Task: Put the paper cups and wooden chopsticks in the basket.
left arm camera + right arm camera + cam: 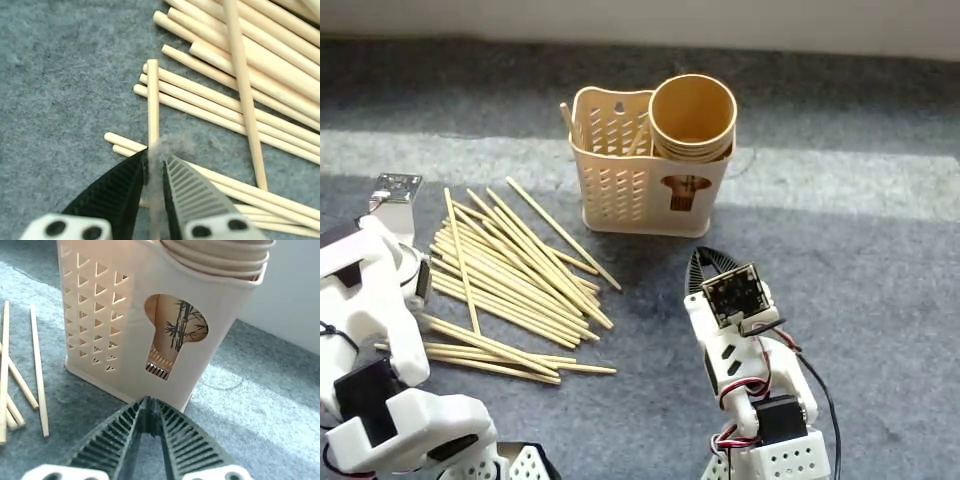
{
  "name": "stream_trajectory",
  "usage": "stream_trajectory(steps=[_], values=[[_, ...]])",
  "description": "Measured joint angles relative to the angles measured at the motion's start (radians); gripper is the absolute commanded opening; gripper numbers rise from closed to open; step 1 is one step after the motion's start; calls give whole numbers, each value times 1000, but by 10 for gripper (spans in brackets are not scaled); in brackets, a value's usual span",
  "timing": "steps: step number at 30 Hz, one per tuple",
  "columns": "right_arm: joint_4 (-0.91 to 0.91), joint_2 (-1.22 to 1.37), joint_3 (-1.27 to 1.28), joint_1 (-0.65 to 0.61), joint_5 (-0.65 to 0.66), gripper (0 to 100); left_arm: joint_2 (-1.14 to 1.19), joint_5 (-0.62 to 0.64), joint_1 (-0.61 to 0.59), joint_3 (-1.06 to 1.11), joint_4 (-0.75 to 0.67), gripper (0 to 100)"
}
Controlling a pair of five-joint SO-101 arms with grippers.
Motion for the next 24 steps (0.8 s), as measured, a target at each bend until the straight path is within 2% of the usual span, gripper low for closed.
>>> stream_trajectory(steps=[10, 19, 24], values=[[0, 0, 0, 0, 0, 7, -18, 23, 74, -60, 117, 5], [0, 0, 0, 0, 0, 7, -293, 68, 170, 38, 120, 5], [0, 0, 0, 0, 0, 7, -354, 132, 215, 44, 120, 5]])
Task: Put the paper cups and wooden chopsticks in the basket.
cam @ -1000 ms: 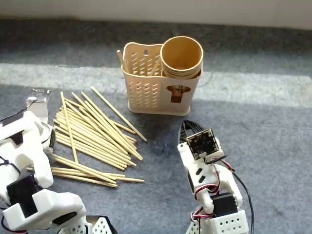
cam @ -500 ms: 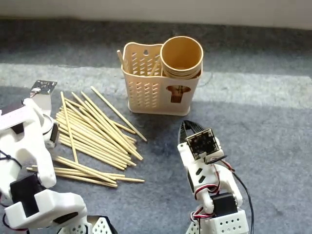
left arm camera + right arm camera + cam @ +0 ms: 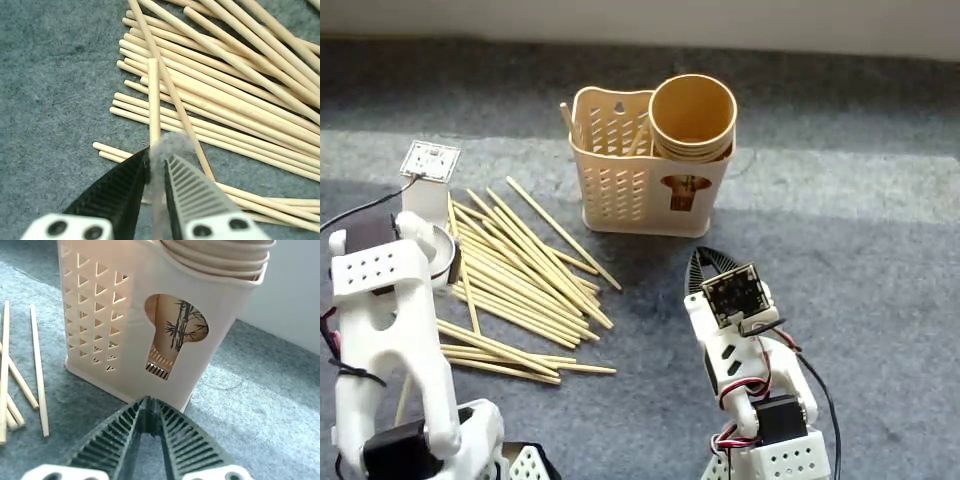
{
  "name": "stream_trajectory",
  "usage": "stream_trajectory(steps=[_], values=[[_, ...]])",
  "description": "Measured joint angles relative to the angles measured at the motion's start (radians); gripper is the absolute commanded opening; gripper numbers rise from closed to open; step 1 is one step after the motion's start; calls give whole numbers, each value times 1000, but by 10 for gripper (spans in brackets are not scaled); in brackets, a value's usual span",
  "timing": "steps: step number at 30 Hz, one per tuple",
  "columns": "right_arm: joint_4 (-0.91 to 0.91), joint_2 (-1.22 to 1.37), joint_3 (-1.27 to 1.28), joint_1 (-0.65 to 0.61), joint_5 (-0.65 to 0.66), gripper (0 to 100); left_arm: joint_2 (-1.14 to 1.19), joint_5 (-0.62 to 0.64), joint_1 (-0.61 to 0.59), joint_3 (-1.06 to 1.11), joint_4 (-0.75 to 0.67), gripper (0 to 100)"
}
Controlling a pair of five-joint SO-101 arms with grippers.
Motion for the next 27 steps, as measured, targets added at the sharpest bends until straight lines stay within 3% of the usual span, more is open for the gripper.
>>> stream_trajectory(steps=[12, 27], values=[[0, 0, 0, 0, 0, 7, -51, 55, 118, 0, 0, 5], [0, 0, 0, 0, 0, 7, -364, 270, 285, 0, 0, 5]])
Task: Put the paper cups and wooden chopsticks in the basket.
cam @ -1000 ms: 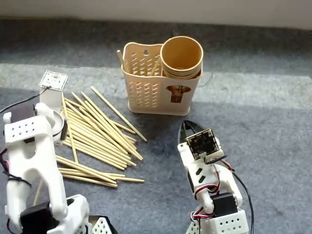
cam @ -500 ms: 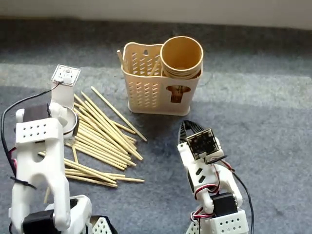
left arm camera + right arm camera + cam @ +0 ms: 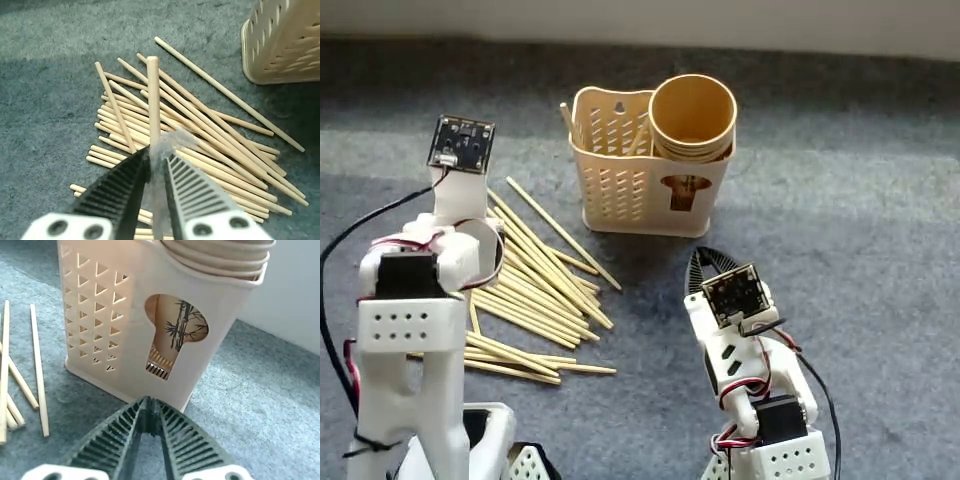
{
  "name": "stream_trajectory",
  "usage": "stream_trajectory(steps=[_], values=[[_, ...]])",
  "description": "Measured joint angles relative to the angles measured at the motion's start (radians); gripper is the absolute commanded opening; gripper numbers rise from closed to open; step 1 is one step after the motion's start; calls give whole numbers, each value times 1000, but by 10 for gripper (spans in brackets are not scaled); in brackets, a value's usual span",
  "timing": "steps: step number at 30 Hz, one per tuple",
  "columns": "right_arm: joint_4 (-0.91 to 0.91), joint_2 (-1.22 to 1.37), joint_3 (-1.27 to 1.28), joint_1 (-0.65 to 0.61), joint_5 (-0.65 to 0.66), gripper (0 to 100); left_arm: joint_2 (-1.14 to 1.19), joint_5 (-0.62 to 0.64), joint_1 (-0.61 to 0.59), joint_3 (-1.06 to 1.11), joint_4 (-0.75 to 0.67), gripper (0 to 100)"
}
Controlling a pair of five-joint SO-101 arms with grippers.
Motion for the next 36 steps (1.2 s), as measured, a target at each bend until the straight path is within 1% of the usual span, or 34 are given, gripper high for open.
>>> stream_trajectory(steps=[6, 21, 29, 36], values=[[0, 0, 0, 0, 0, 7, -150, 61, 58, 0, -8, 5], [0, 0, 0, 0, 0, 7, -420, 196, 195, 0, -140, 5], [0, 0, 0, 0, 0, 7, -545, 207, 278, 0, -239, 5], [0, 0, 0, 0, 0, 7, -554, 207, 330, 0, -325, 5]])
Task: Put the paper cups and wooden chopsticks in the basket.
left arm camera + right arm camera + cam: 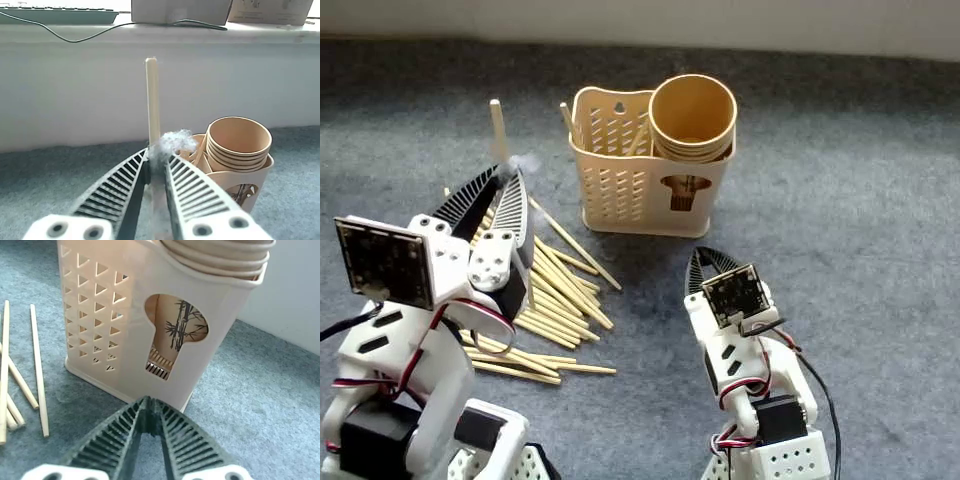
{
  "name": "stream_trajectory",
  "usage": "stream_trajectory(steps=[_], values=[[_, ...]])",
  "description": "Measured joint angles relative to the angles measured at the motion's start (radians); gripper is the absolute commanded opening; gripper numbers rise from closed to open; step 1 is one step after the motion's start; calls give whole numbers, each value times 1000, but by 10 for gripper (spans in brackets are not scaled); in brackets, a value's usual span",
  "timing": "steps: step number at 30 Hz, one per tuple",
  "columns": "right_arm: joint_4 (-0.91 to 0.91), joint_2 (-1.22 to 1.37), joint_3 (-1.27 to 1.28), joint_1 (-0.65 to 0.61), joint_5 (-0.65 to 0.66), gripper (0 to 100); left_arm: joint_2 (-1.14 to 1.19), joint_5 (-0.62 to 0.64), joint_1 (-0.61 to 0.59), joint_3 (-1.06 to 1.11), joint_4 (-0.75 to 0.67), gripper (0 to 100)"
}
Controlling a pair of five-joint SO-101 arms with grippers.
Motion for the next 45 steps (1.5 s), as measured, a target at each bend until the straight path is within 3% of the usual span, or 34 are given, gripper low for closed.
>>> stream_trajectory(steps=[15, 21, 29, 45], values=[[0, 0, 0, 0, 0, 7, 0, 0, 9, 17, -308, 6], [0, 0, 0, 0, 0, 7, 9, 0, 9, 155, -523, 6], [0, 0, 0, 0, 0, 7, 226, 0, 18, 216, -767, 6], [0, 0, 0, -26, 44, 7, 631, 0, 18, -52, -799, 6]])
